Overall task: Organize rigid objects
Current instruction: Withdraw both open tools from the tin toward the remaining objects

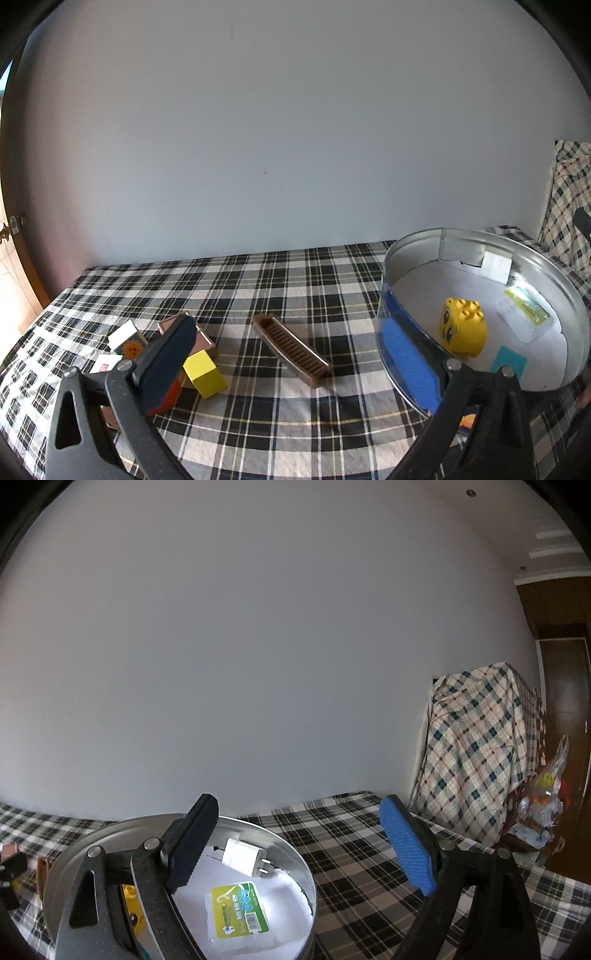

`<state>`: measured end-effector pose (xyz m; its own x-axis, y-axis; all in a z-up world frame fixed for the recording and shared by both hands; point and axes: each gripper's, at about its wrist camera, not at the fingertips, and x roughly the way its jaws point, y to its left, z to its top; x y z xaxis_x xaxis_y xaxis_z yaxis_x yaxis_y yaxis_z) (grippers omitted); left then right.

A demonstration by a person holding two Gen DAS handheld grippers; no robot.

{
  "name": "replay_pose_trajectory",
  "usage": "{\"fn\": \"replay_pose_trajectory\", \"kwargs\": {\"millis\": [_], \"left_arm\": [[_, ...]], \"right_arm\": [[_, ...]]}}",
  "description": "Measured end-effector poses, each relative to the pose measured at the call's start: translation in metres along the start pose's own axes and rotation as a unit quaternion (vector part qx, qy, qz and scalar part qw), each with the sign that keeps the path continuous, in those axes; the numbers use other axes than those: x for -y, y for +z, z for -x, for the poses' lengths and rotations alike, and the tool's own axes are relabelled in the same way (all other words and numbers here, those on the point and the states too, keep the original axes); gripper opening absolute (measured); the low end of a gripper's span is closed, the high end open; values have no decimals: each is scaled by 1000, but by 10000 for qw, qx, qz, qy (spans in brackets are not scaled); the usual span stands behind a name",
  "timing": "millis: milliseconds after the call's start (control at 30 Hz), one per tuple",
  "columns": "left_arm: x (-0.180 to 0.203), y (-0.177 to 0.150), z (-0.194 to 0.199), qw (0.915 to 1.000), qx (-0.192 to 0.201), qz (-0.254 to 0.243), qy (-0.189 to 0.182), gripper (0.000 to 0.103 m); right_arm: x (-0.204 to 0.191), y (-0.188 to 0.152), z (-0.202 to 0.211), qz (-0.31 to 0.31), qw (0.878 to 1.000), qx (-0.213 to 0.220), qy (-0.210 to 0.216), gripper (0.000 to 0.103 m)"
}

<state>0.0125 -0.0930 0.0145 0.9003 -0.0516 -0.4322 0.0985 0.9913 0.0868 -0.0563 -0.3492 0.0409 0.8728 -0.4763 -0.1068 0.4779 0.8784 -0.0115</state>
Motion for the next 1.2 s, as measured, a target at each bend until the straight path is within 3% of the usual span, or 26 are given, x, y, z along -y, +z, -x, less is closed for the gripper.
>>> {"fn": "replay_pose_trajectory", "kwargs": {"millis": [267,667,833,1200], "left_arm": [[-15,-3,2,9998,-89,120,-132,102],[-48,-8,0,9996,-164,214,-37,102],[-60,-10,-1,9996,-177,234,-8,102],[-94,-17,-5,9989,-302,332,109,102]], "right_arm": [[-6,-2,9,-119,9997,-164,98,91],[-23,-2,25,-36,9997,-116,203,91],[-37,-3,31,-188,9989,-221,378,91],[-106,-12,40,-47,9914,-631,1144,91]]}}
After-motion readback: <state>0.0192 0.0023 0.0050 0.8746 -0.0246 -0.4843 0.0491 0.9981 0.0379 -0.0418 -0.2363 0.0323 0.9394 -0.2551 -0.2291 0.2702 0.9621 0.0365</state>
